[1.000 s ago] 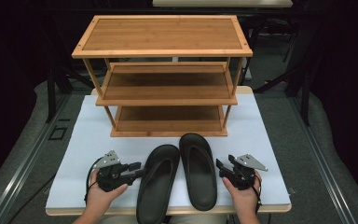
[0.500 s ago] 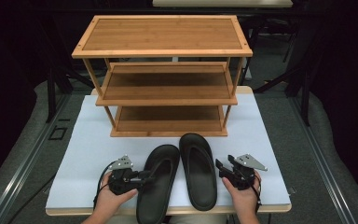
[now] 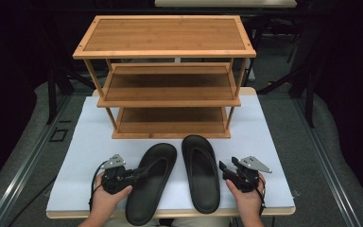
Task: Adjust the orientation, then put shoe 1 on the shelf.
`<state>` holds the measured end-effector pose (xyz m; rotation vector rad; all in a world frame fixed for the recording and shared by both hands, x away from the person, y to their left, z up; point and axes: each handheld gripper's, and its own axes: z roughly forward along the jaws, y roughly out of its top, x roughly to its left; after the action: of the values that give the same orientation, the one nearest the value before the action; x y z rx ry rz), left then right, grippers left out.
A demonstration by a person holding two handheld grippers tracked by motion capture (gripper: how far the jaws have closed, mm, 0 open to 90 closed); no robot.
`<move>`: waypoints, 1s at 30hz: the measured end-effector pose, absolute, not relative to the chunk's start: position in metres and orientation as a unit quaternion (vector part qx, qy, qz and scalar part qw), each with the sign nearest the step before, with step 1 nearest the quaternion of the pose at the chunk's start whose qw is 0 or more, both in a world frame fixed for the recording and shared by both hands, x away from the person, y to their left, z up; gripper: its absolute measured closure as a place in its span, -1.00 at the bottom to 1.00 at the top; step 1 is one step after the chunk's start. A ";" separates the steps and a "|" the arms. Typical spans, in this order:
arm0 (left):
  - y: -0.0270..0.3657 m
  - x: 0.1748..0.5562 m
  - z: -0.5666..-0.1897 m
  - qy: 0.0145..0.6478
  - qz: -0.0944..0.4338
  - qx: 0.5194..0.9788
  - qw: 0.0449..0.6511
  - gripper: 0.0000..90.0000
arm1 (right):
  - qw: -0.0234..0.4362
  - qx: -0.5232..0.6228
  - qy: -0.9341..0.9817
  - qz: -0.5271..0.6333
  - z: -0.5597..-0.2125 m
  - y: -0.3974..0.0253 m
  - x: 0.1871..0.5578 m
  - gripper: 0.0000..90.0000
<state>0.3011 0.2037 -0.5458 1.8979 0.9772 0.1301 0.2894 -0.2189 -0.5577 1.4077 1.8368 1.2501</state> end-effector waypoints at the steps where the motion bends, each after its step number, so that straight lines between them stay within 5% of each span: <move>1: 0.204 0.301 -0.546 0.401 0.053 0.778 0.481 0.50 | 0.253 0.518 0.676 0.460 -0.558 -0.219 0.289 -0.03; 15: 0.253 0.306 -0.548 0.466 0.103 0.755 0.450 0.49 | 0.248 0.518 0.677 0.460 -0.557 -0.221 0.290 -0.03; 19: 0.260 0.300 -0.545 0.452 0.091 0.757 0.463 0.35 | 0.252 0.519 0.673 0.463 -0.557 -0.220 0.290 -0.03; 30: 0.265 0.300 -0.550 0.447 0.071 0.761 0.465 0.37 | 0.250 0.519 0.672 0.465 -0.557 -0.220 0.290 -0.03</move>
<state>0.2998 0.2652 -0.5495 1.8700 1.0977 0.1745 0.2896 -0.2200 -0.5572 1.4127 1.8296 1.2660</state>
